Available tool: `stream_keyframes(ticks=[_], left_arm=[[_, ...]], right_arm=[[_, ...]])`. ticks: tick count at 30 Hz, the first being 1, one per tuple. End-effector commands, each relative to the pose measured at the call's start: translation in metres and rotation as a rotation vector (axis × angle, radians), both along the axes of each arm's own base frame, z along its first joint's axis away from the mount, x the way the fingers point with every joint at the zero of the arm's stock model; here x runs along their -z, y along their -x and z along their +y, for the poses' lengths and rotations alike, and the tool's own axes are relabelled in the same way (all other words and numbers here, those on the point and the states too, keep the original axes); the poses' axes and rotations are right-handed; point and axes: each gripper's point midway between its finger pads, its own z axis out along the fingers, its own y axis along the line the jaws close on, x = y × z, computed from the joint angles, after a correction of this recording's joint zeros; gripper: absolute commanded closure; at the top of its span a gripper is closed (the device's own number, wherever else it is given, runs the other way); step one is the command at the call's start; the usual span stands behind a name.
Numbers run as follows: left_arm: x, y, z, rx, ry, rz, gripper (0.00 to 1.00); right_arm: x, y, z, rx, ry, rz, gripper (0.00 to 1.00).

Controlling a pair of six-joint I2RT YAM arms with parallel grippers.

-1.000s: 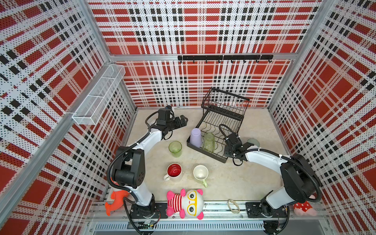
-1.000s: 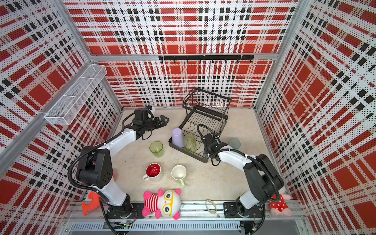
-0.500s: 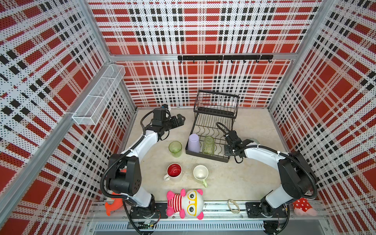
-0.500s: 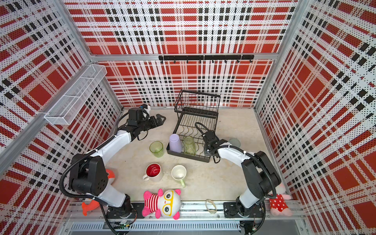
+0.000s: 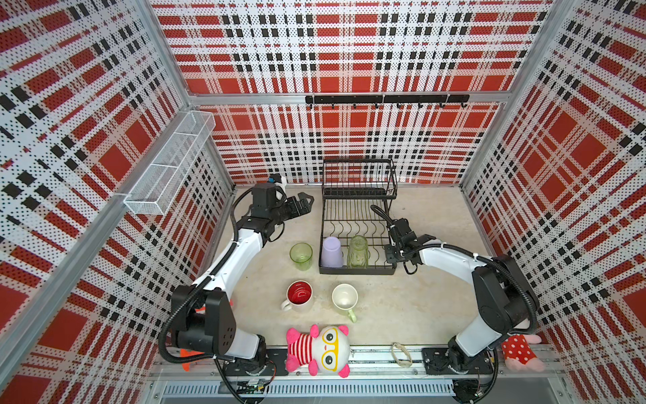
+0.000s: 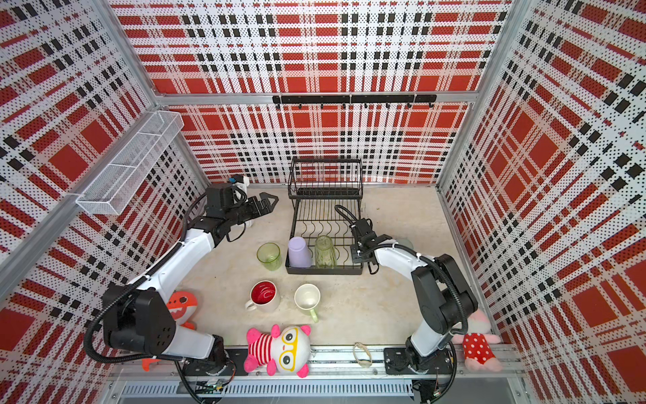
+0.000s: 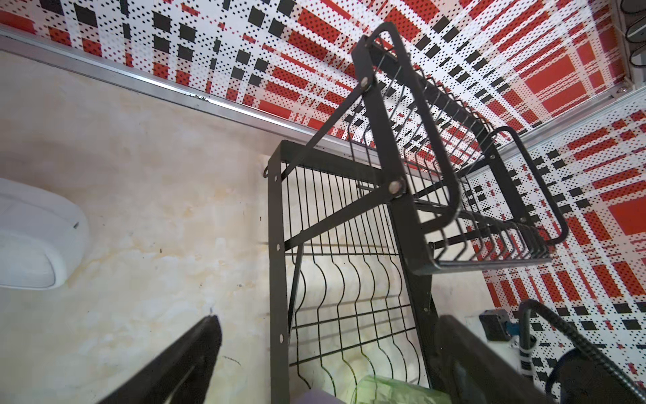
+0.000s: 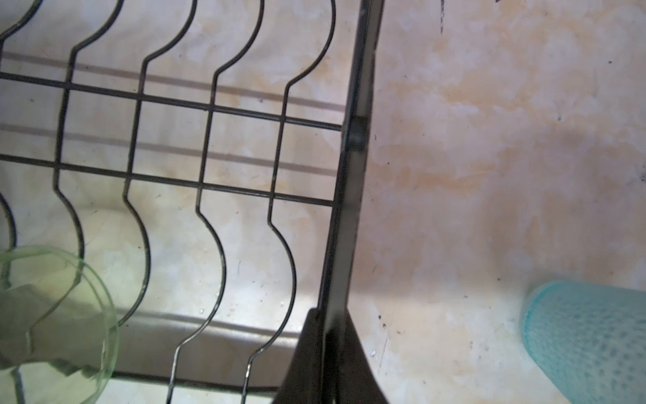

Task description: Load the cups into the dish rack

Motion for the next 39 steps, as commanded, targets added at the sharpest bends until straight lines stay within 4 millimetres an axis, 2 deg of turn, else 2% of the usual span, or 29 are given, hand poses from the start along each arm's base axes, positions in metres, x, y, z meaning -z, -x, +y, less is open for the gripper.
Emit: stream_keyframes(ticks=[1,6,13,17,21,26,28,30,31,32,36,39], left_arm=[[-0.009,0.015,0.004,0.01,-0.009,-0.019,0.02],[-0.014,0.032,0.013,-0.016,-0.016,-0.038,0.02],[-0.024,0.054,0.026,-0.066,-0.034,-0.085,0.02],[-0.025,0.064,0.036,-0.102,-0.075,-0.099,0.02],[-0.021,0.077,0.042,-0.119,-0.089,-0.111,0.02],[-0.018,0.09,0.052,-0.16,-0.115,-0.158,0.02],[-0.017,0.093,0.055,-0.176,-0.124,-0.176,0.02],[-0.012,0.097,0.054,-0.154,-0.149,-0.186,0.02],[-0.009,0.098,0.052,-0.14,-0.156,-0.185,0.02],[-0.006,0.101,0.049,-0.11,-0.162,-0.187,0.02],[0.006,0.104,0.04,-0.051,-0.169,-0.191,0.02],[0.01,0.105,0.04,-0.049,-0.163,-0.207,0.02]], right_arm=[[-0.023,-0.018,0.033,-0.156,-0.053,-0.09,0.86],[-0.029,-0.02,0.028,-0.135,-0.038,-0.106,0.75],[-0.046,-0.009,0.018,-0.084,-0.054,-0.116,0.64],[-0.06,0.003,0.006,-0.042,-0.057,-0.132,0.57],[-0.07,0.026,-0.005,-0.014,-0.099,-0.096,0.46],[-0.094,0.038,-0.04,0.089,-0.088,-0.118,0.4],[-0.106,0.038,-0.059,0.147,-0.095,-0.125,0.34],[-0.116,0.037,-0.083,0.221,-0.097,-0.121,0.2],[-0.12,0.037,-0.093,0.25,-0.093,-0.117,0.05],[-0.123,0.036,-0.104,0.281,-0.083,-0.12,0.0],[-0.124,0.034,-0.142,0.396,-0.028,-0.099,0.0],[-0.118,0.03,-0.154,0.409,-0.018,-0.075,0.0]])
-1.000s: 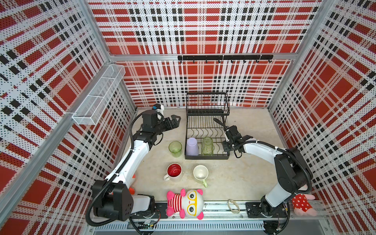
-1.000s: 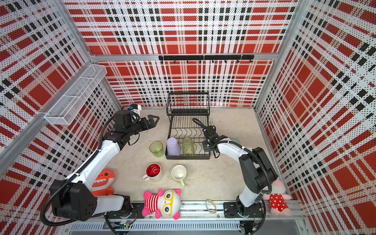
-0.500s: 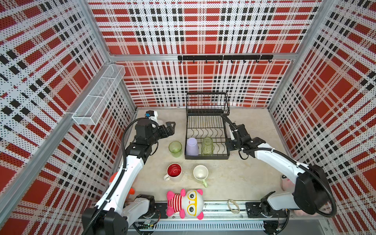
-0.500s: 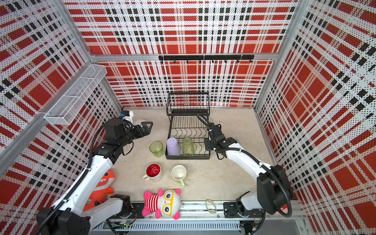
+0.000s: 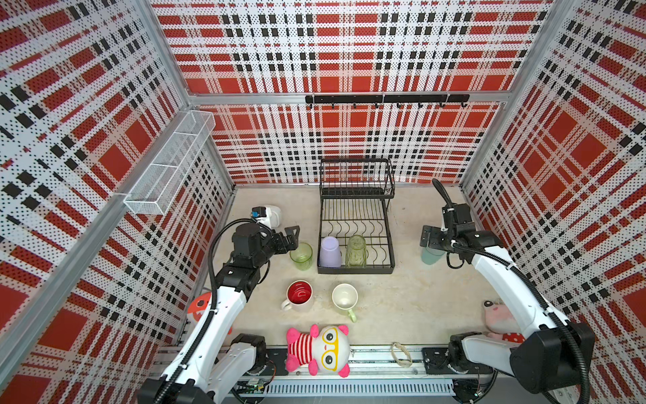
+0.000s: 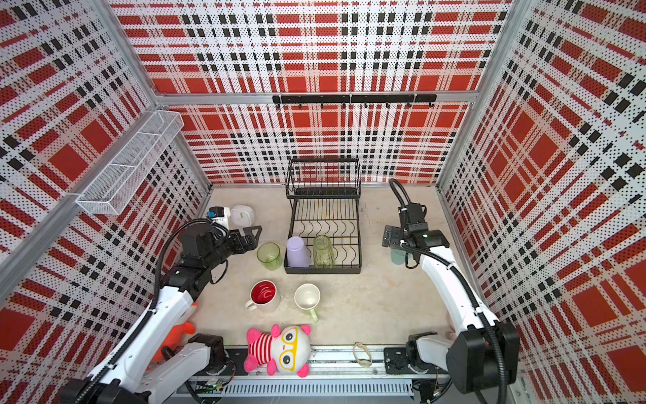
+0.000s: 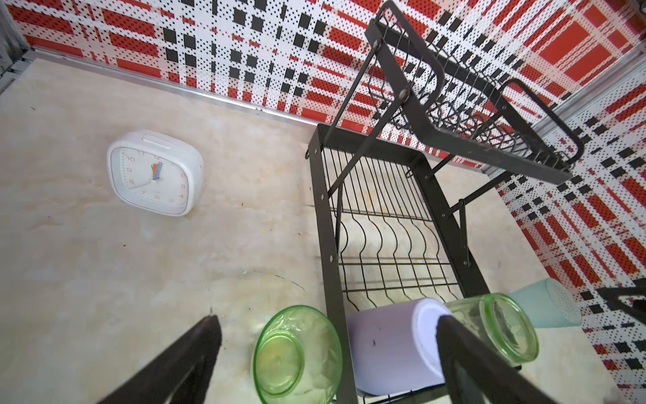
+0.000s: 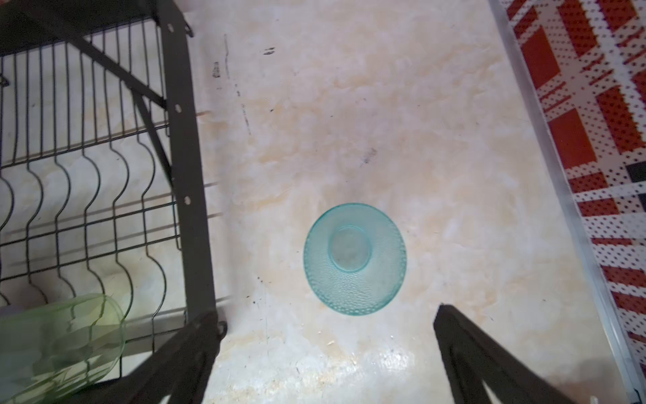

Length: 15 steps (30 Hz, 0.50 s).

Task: Load the cups into the dish rack
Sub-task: 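Release the rack and move the right gripper over the teal cup beside it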

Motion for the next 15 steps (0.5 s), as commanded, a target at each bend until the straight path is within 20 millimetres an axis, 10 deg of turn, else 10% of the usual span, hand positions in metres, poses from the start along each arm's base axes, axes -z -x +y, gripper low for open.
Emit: stream_keyframes(ticks=[1,15], left_arm=[[-0.012,0.001,-0.002,0.032,-0.007,-0.079,0.02],[0.0,0.0,0.005,0.014,0.02,-0.049,0.02]], right_arm=[[0.013,0.005,-0.011,0.001,0.006,0.078,0.0],[0.062,-0.015,-0.013,-0.034,-0.006,0.262,0.0]])
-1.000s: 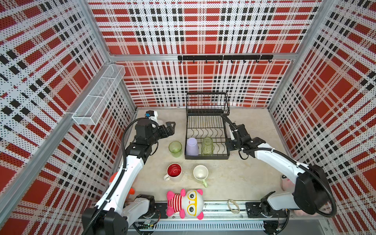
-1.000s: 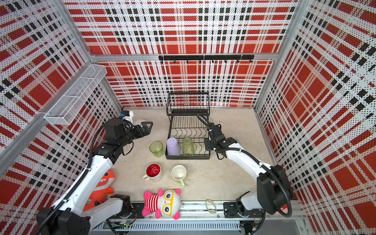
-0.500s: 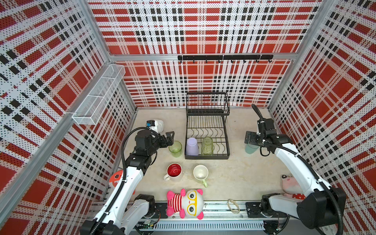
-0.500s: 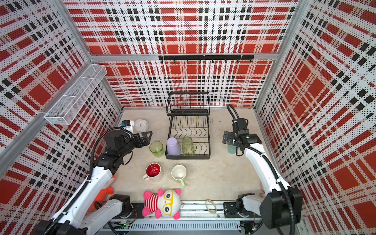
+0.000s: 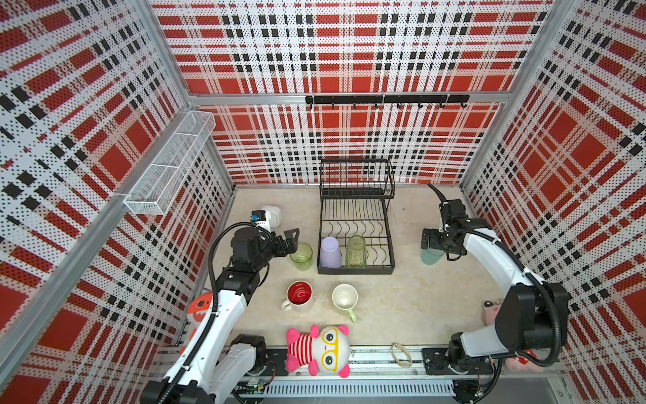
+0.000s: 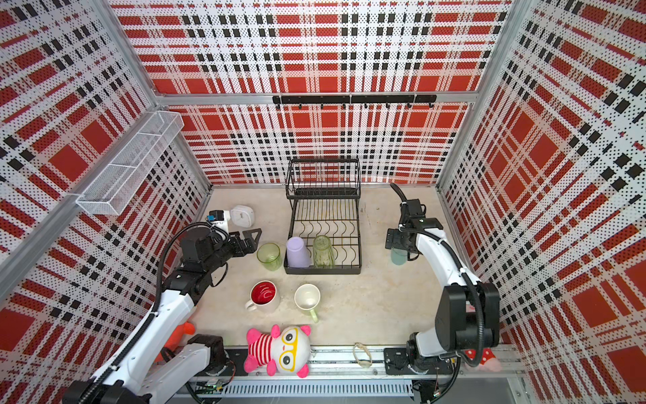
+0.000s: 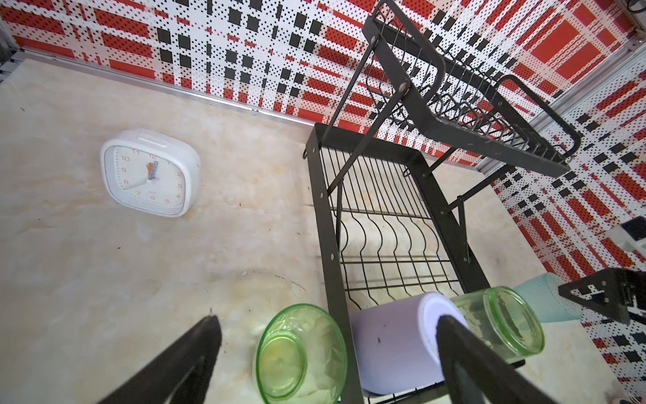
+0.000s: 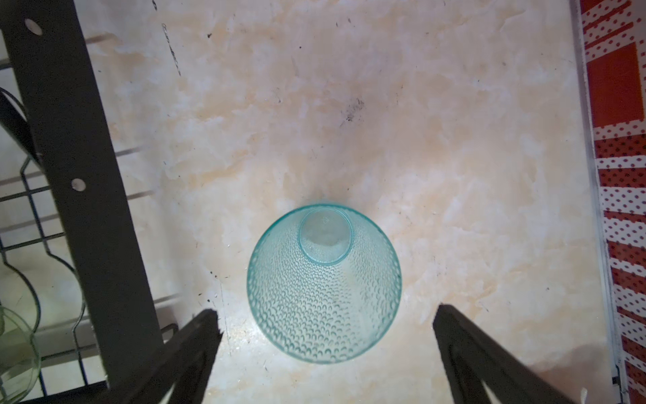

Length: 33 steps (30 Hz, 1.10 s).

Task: Load the cups into the dish rack
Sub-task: 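Release the rack and move the right gripper over the teal cup beside it, then close the right gripper on the teal tumbler and lift it upward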

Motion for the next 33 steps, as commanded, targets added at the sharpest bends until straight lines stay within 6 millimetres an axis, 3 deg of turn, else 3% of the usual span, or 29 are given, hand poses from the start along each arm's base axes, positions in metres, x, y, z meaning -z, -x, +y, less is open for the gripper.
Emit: stream_keyframes(ticks=[1,9,17,23,27,33], left_arm=[[-0.003,-0.001,0.002,0.002,0.01,-0.019,0.02],[-0.001,-0.001,0.003,0.005,0.018,-0.014,0.02],[-0.006,0.002,-0.002,0.029,0.045,-0.037,0.02],[-0.009,0.005,-0.011,0.07,0.078,-0.039,0.02],[-0.022,0.008,-0.017,0.091,0.12,-0.055,0.02],[-0.064,0.019,-0.044,0.212,0.25,-0.098,0.02]], right_arm=[[0.006,-0.004,0.002,-0.019,-0.018,0.025,0.0],[0.037,-0.004,0.003,-0.038,-0.024,0.106,0.0],[0.045,-0.016,-0.002,-0.032,0.013,0.11,0.2],[0.038,-0.015,-0.001,-0.046,0.011,0.09,0.27],[0.027,-0.01,0.001,-0.052,-0.004,0.055,0.27],[-0.022,-0.007,0.018,-0.084,-0.104,-0.088,0.24]])
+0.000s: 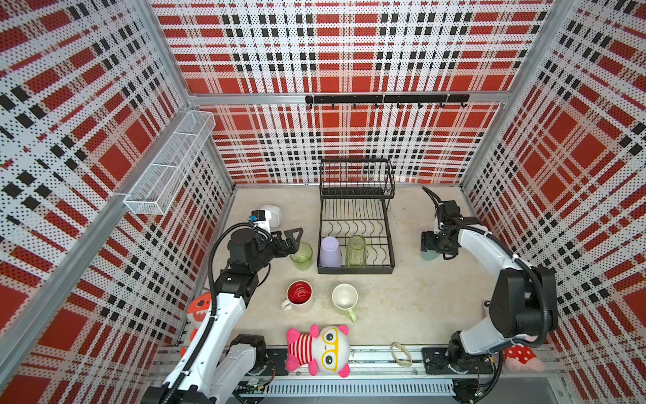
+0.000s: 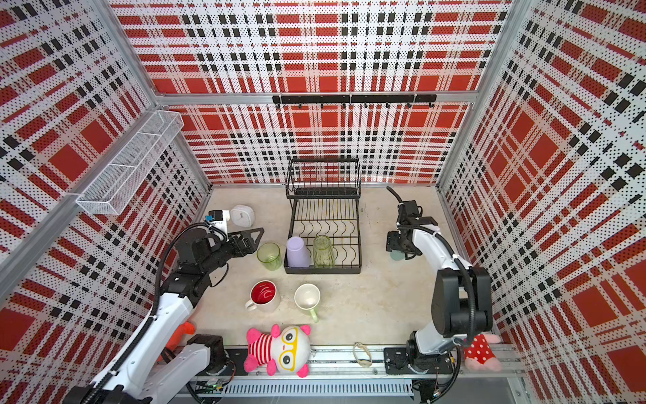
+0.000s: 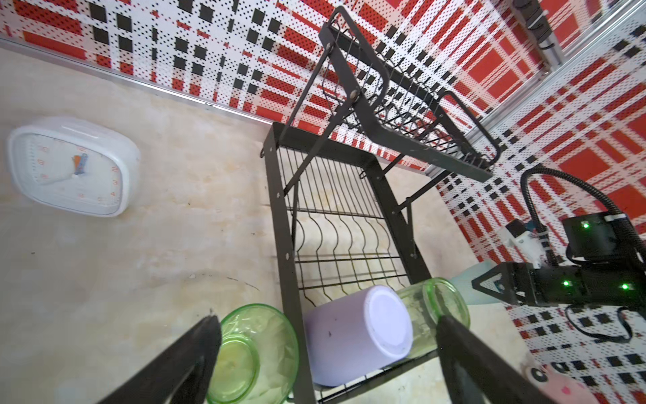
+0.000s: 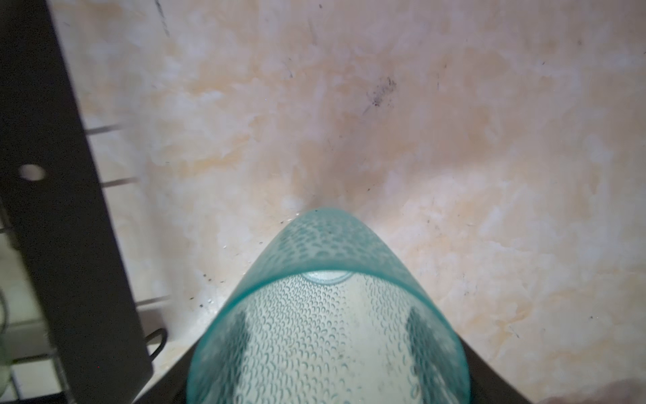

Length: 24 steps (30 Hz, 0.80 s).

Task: Load the cups into the dish rack
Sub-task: 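Close the right gripper on the teal tumbler and lift it upward, then carry the teal tumbler toward the left gripper while the left gripper reaches to meet it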

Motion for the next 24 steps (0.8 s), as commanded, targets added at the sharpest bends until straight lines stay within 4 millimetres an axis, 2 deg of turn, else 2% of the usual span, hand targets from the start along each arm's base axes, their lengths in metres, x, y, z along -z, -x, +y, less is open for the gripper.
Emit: stream_keyframes(ticks=[1,6,9,12,14,17,20,24], left_arm=[[-0.051,0.01,-0.024,0.112,0.114,-0.092,0.02],[-0.089,0.024,-0.055,0.219,0.238,-0.139,0.02],[-0.112,0.037,-0.079,0.296,0.326,-0.151,0.02],[-0.136,0.048,-0.096,0.381,0.43,-0.136,0.02],[-0.15,0.055,-0.104,0.447,0.519,-0.116,0.02],[-0.162,0.062,-0.112,0.526,0.607,-0.092,0.02],[-0.174,0.076,-0.125,0.636,0.588,-0.104,0.02],[-0.172,0.093,-0.142,0.77,0.534,-0.105,0.02]], right_arm=[[-0.046,-0.001,0.013,-0.039,-0.088,-0.14,0.23],[-0.103,0.0,0.044,-0.133,-0.253,-0.342,0.23],[-0.139,0.005,0.075,-0.246,-0.409,-0.464,0.22],[-0.179,0.019,0.111,-0.41,-0.597,-0.567,0.23],[-0.202,0.028,0.128,-0.485,-0.684,-0.626,0.22],[-0.232,0.043,0.151,-0.596,-0.81,-0.685,0.22],[-0.253,0.057,0.174,-0.698,-0.921,-0.701,0.21],[-0.277,0.078,0.199,-0.812,-1.108,-0.667,0.21]])
